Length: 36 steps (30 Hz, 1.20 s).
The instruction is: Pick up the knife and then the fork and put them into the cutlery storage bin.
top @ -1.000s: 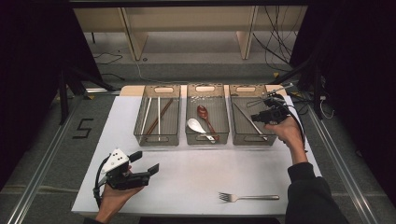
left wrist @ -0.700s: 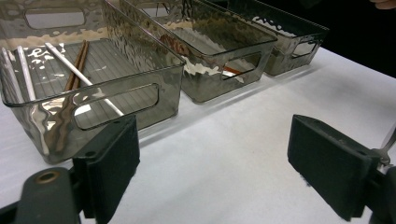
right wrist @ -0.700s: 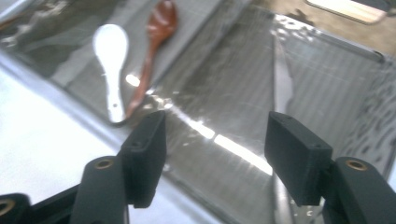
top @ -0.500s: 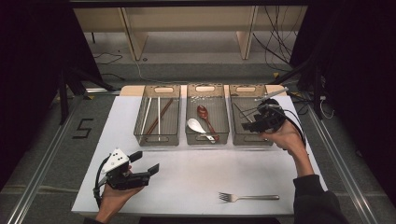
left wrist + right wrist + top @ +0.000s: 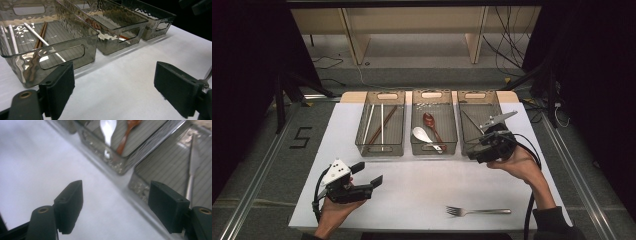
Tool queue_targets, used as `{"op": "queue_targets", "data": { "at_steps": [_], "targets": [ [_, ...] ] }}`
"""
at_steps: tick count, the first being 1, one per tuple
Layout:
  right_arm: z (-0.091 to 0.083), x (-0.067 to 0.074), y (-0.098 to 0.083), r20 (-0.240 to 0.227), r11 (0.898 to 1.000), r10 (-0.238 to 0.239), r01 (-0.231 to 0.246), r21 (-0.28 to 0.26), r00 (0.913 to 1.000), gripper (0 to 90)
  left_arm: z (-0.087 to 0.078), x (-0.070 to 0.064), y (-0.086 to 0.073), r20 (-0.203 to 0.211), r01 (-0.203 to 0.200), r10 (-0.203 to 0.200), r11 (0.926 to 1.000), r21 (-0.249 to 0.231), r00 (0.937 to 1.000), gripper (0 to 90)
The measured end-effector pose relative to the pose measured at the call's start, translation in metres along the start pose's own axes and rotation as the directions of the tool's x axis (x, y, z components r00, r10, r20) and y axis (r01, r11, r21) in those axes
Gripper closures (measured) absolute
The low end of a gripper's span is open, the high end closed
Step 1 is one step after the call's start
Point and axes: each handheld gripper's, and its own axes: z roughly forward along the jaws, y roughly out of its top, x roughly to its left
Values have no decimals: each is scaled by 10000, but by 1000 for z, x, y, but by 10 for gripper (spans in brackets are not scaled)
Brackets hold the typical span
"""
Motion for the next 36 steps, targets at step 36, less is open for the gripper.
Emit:
{"op": "queue_targets", "data": {
  "at_steps": [36],
  "targets": [
    [7,53,-49,-880,9800,-946,1083,1671,9916,296,0,-1,0,30,-73,73,10000,22,10000,164]
  ]
}}
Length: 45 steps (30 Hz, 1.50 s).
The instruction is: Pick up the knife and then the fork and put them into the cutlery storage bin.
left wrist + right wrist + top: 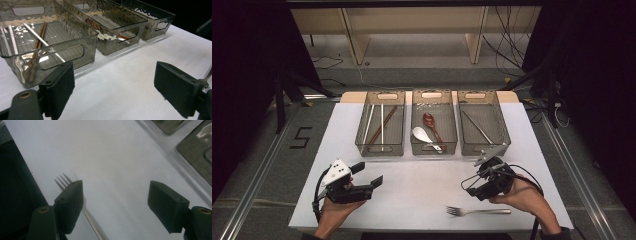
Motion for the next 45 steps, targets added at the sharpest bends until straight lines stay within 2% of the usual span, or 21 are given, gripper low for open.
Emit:
{"op": "queue_targets", "data": {
  "at_steps": [12,25,32,36,39,45],
  "targets": [
    [13,10,-14,-525,9961,-272,314,824,9983,312,0,0,0,-15,-34,34,10000,8,10000,164],
    [32,14,-26,-420,9786,-486,560,1981,9979,363,0,-1,0,-4,-21,21,10000,-13,10000,164],
    [36,16,-29,-383,9732,-539,611,2217,9978,392,0,-1,0,-3,-40,40,10000,-30,10000,164],
    [39,18,-31,-379,9661,-647,721,2479,9972,416,0,-1,0,-7,-50,50,10000,-36,10000,164],
    [42,19,-32,-387,9604,-934,1003,2600,9949,436,0,-1,0,2,-52,52,10000,-29,10000,164],
    [45,21,-33,-352,9534,-1001,1059,2826,9944,482,0,-1,0,8,-55,55,10000,-31,10000,164]
  ]
}}
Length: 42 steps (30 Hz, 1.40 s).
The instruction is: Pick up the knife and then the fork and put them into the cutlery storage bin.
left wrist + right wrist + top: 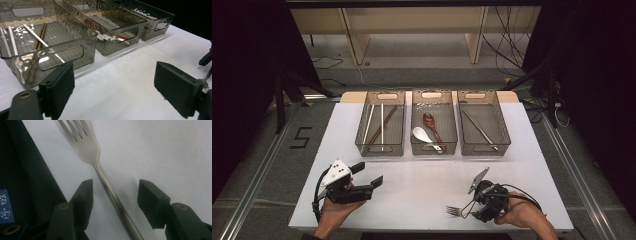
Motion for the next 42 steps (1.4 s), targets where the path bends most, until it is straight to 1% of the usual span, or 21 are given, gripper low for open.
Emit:
{"op": "queue_targets", "data": {
  "at_steps": [5,8,9,11,14,23,29,35,38,40,42],
  "targets": [
    [1,-1,-1,74,9999,-139,138,76,9999,521,0,0,0,4,-8,8,10000,-2,10000,164],
    [2,-1,-2,75,9995,-311,311,40,9995,549,0,0,0,-3,-13,13,10000,-4,10000,164],
    [2,-1,-2,65,9996,-269,269,82,9996,554,0,0,0,-3,-15,15,10000,-2,10000,164],
    [3,-1,-2,76,9990,-436,434,134,9990,572,0,0,0,-4,-17,17,10000,3,10000,164],
    [5,1,-2,82,9990,-369,367,250,9993,593,0,0,0,3,-9,9,10000,1,10000,164],
    [5,2,-1,265,9980,-530,521,355,9982,652,0,0,0,-1,-35,35,10000,10,10000,164],
    [5,4,0,414,9968,-678,659,450,9968,668,0,-1,0,5,-47,47,10000,14,10000,164],
    [6,5,1,422,9953,-829,806,528,9957,683,0,-1,0,9,-45,45,10000,17,10000,164],
    [6,6,2,407,9940,-962,938,570,9945,700,0,0,0,17,-46,46,10000,25,10000,164],
    [6,7,2,418,9941,-931,905,595,9948,714,0,-1,0,12,-42,42,10000,16,10000,164],
    [6,8,3,429,9933,-1010,983,611,9940,724,0,-1,0,12,-43,43,10000,19,10000,164]
  ]
}}
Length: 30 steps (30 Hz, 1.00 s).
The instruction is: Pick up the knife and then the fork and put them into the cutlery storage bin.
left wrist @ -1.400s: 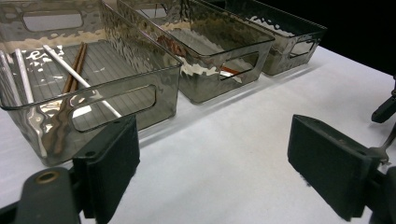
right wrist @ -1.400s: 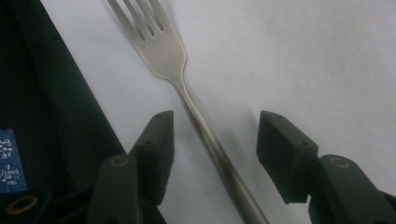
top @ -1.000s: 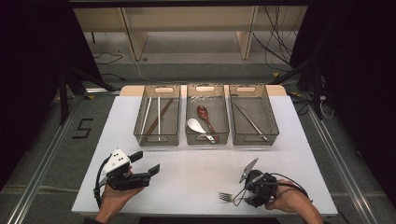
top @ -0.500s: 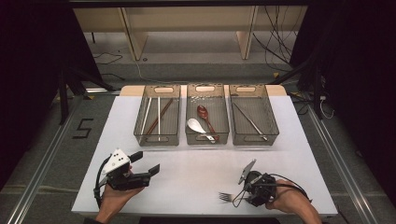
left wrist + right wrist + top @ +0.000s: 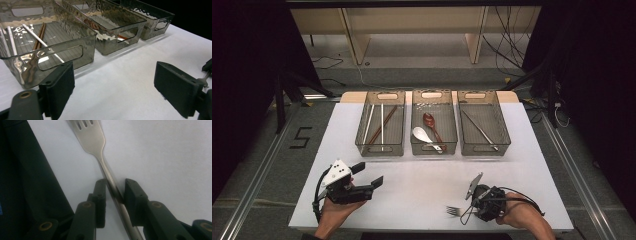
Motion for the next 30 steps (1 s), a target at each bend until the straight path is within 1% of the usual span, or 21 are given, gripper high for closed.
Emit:
{"op": "queue_targets", "data": {
  "at_steps": [11,14,19,23,26,30],
  "targets": [
    [0,2,2,-72,9998,-166,167,117,9998,789,0,0,0,9,18,-18,10000,-11,10000,164],
    [0,3,3,-86,9996,-259,260,138,9996,802,0,0,0,9,30,-30,10000,-10,10000,164],
    [0,3,5,-109,9981,-508,512,348,9986,823,1,0,0,-1,52,-52,10000,-15,10000,164],
    [0,4,7,-103,9971,-554,558,524,9984,839,1,0,0,4,44,-44,10000,-9,10000,164],
    [0,4,8,-84,9965,-637,641,535,9979,844,1,0,0,5,50,-50,10000,-8,10000,164],
    [0,4,8,-83,9967,-600,604,534,9982,846,0,0,0,-7,56,-56,10000,-6,10000,164]
  ]
}}
